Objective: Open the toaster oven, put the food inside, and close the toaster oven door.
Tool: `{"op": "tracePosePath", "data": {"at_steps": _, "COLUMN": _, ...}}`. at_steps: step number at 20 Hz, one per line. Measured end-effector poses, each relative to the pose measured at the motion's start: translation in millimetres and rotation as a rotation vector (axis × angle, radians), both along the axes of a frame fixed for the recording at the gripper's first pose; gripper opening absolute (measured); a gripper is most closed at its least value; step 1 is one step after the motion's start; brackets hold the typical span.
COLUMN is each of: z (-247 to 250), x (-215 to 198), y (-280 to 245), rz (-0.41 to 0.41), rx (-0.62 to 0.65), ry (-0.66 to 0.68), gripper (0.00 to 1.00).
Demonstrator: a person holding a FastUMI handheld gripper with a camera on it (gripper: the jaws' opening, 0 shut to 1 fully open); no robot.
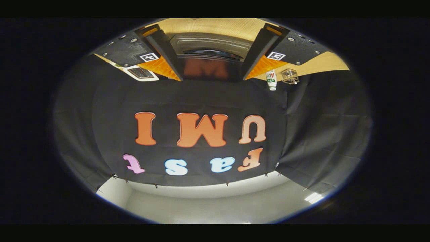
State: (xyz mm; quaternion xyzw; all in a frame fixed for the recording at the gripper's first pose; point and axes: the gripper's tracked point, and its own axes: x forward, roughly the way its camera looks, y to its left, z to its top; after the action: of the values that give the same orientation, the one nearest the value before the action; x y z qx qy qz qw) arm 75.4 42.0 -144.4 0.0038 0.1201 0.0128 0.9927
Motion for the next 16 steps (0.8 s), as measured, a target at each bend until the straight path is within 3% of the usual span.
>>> {"op": "tracePosePath", "data": {"at_steps": 11, "z": -80.7, "x": 26.9, "y": 8.0, "rz": -0.006, "rx": -0.004, "ry": 0.160, "gripper": 1.00}}
{"op": "tracePosePath", "data": {"at_steps": 16, "z": -79.5, "x": 25.8, "y": 11.8, "rz": -0.004, "rx": 0.029, "ry": 0.115, "gripper": 0.99}}
